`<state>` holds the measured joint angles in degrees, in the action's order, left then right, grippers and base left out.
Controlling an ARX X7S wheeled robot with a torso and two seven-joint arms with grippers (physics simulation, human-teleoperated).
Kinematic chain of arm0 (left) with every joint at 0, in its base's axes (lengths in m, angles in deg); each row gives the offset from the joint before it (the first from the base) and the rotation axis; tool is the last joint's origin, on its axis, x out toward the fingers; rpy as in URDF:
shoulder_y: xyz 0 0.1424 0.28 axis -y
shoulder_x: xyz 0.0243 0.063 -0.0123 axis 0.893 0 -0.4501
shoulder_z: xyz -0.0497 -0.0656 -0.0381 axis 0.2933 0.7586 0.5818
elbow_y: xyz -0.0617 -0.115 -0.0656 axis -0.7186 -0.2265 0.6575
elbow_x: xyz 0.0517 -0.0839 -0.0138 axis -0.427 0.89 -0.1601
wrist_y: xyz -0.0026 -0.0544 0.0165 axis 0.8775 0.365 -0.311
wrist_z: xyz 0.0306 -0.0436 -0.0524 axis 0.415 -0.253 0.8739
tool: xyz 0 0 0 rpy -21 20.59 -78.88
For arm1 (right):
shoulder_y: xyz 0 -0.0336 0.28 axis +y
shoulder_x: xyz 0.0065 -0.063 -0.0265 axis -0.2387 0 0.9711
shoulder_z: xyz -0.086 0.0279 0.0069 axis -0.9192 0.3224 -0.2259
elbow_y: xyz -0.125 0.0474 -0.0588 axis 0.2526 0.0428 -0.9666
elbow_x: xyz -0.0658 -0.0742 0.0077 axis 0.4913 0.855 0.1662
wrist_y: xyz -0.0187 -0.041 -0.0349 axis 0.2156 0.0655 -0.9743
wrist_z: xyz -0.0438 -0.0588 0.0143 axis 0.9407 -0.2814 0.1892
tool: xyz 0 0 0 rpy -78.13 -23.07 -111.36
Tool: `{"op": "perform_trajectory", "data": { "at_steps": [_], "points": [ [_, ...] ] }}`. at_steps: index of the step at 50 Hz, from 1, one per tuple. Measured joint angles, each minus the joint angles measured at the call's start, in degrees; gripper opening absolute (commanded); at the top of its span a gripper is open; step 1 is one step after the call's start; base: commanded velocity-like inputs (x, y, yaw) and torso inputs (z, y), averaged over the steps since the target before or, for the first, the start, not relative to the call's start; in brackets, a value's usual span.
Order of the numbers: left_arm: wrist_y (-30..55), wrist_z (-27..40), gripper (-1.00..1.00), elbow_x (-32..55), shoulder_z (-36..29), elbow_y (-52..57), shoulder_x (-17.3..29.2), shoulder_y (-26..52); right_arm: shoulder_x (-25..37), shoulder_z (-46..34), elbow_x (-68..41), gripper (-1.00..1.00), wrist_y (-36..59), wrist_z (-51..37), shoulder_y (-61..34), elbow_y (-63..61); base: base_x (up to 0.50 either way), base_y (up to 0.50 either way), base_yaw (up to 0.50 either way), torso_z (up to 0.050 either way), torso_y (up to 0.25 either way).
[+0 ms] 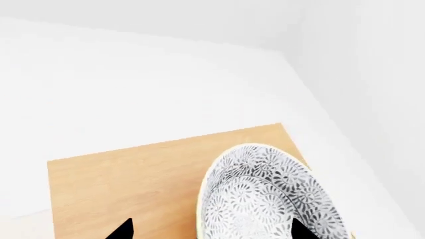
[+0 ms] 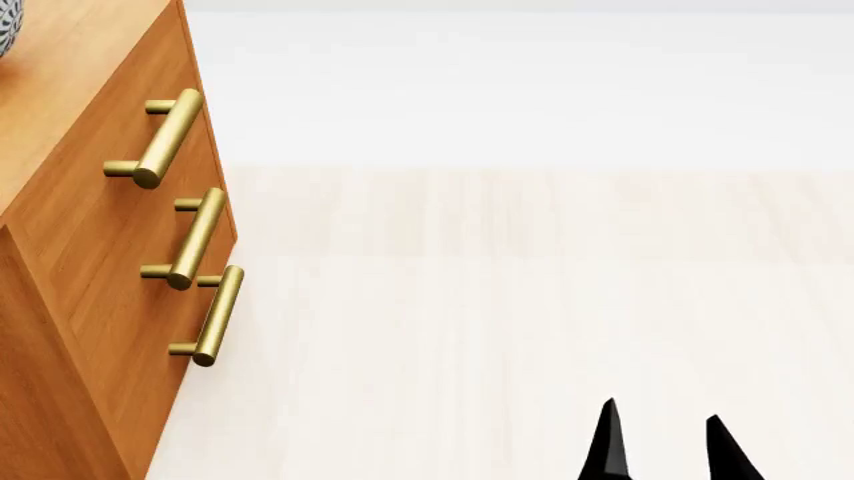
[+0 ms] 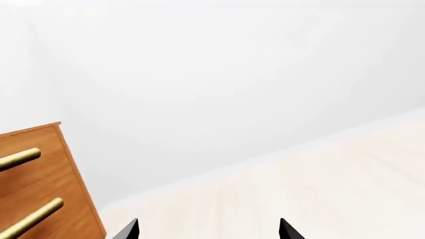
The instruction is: Put the bowl on top of the cabinet.
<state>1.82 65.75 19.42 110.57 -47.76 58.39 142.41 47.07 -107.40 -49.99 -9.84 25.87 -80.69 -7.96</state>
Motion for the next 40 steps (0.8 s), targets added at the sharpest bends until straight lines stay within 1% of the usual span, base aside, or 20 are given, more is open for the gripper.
{"op": "perform_trajectory", "data": {
  "at_steps": [15, 29, 35, 40],
  "points": [
    [1.9, -1.6, 1.00, -5.3, -12.2, 0.1, -3.3, 5.4, 0.5, 0.1, 0.4, 1.00, -0.5, -0.3, 1.2, -2.1, 0.00, 0.00, 0.00, 0.000, 0.000],
    [3.5, -3.4, 1.00, -8.3, -24.6, 0.0, -6.2, 7.7, 0.7, 0.1, 0.6, 1.00, -0.7, -0.3, 1.7, -2.9, 0.00, 0.00, 0.00, 0.000, 0.000],
    [3.6, -3.5, 1.00, -7.9, -30.2, 0.0, -7.4, 8.3, 0.6, 0.0, 0.7, 1.00, -0.7, -0.2, 1.6, -2.7, 0.00, 0.00, 0.00, 0.000, 0.000],
    [3.7, -3.3, 1.00, -4.6, -36.7, 0.0, -8.0, 9.0, 0.5, -0.1, 0.8, 1.00, -0.6, -0.1, 1.5, -2.5, 0.00, 0.00, 0.00, 0.000, 0.000]
  ]
}}
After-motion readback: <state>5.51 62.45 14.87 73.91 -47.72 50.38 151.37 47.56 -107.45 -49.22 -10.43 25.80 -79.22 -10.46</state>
